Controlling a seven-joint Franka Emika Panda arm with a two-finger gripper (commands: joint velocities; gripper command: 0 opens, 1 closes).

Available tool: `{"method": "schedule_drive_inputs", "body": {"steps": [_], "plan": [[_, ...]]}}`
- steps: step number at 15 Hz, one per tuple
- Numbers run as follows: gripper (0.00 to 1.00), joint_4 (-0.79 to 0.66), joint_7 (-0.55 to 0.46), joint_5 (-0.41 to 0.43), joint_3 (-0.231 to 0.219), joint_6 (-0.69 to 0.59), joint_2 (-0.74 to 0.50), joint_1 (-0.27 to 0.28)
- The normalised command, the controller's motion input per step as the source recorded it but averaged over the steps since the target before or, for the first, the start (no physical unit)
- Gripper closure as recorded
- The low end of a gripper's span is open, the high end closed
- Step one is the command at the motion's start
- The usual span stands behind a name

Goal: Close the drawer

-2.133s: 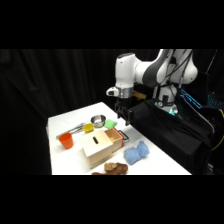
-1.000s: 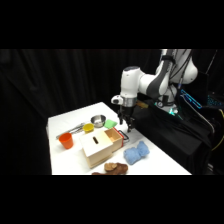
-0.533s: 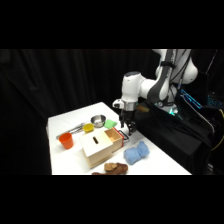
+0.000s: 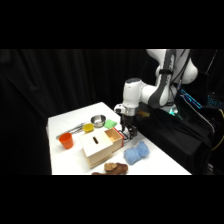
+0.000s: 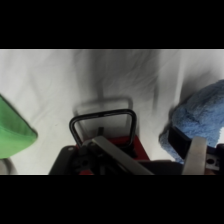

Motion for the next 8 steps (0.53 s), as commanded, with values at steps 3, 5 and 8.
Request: {"method": "schedule_drive_inputs", "body": {"steps": [3, 5, 8], "plan": [[0.00, 0.11, 0.05, -0.011, 0.007, 0.33, 0.24, -0.035], [0.00, 0.12, 0.05, -0.023, 0.032, 0.30, 0.23, -0.068], [0.00, 0.12, 0.06, -0.033, 0.064, 0.24, 0.21, -0.095]]}}
